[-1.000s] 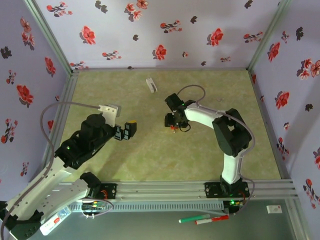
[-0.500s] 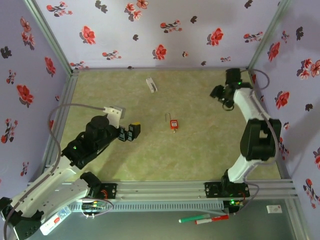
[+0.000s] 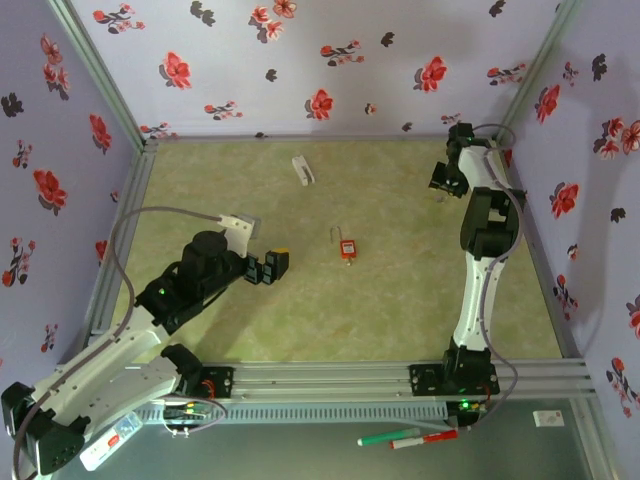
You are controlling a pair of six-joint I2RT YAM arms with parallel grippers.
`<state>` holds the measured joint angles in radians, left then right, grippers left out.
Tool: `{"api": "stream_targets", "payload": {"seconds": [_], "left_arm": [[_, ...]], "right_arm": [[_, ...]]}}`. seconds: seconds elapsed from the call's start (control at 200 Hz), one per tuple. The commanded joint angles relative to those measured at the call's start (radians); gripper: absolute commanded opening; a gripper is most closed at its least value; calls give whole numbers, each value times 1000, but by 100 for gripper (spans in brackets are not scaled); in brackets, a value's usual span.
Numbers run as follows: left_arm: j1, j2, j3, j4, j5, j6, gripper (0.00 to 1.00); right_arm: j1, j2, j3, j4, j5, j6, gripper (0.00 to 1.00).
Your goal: Unlock with the key
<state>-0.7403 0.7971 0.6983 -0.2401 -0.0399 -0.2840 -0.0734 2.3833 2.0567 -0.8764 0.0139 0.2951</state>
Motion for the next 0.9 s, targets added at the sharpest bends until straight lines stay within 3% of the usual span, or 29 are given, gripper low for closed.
{"api": "stream_targets", "payload": {"seconds": [0.0, 0.29, 0.895], "left_arm": [[4, 1, -9, 21, 9, 7, 100], [4, -1, -13, 37, 19, -18, 100], [4, 8, -2, 26, 19, -18, 100]], "right_arm": [[-8, -7, 26, -61, 64, -52, 48], [-24, 27, -4, -37, 38, -54, 46], [-28, 45, -50, -29, -9, -32, 29]]}}
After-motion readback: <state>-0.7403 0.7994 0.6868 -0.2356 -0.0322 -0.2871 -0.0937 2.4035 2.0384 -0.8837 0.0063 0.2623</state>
